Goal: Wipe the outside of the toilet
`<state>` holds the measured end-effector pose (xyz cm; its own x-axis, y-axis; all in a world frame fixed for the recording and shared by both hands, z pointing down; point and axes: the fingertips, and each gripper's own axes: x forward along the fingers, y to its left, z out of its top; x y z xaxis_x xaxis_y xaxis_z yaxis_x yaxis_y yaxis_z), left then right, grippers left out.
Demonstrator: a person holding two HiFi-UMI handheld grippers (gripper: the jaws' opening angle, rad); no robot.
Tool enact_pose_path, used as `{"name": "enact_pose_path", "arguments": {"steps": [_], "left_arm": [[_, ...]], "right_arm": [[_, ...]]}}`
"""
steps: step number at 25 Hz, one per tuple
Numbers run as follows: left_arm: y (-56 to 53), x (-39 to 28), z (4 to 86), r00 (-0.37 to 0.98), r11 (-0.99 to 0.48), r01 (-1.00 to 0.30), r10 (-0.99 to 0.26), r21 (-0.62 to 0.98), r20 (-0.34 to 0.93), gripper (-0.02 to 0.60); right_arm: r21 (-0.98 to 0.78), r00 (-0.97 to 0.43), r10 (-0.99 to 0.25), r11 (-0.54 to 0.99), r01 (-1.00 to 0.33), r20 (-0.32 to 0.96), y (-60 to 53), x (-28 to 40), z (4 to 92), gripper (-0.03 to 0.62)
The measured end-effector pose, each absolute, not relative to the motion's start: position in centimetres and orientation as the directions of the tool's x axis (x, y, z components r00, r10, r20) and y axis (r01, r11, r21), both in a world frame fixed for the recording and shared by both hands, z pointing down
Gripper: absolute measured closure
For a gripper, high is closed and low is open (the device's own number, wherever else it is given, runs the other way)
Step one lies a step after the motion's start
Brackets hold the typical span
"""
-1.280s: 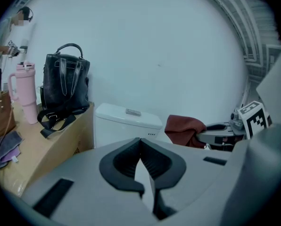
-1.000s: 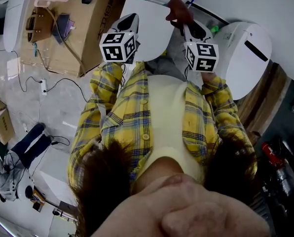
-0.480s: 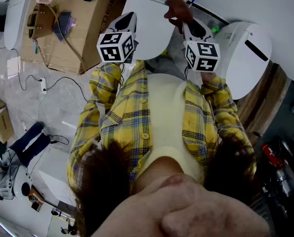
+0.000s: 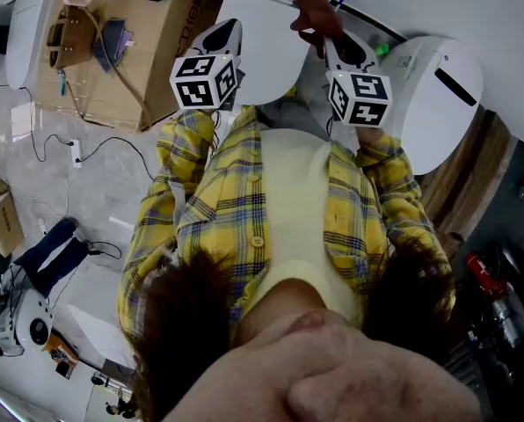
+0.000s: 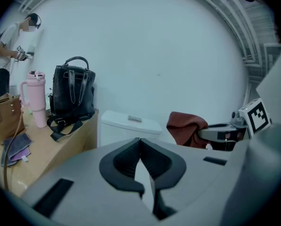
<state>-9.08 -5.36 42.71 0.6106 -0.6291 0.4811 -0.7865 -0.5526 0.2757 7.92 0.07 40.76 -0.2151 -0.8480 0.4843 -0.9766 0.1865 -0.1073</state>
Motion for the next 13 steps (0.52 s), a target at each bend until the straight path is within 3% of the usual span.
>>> {"name": "enact_pose_path", "arguments": {"steps": [13], "left_arm": [[-5.56,-9.21,42.34,0.607,-0.554,-0.789,-0.637,0.266,0.474,0.572]], "right_arm": [[-0.107,-0.224,-0.852,0.196,-0.975,0.474,-0.24,7.88,40.44,0.511]]}}
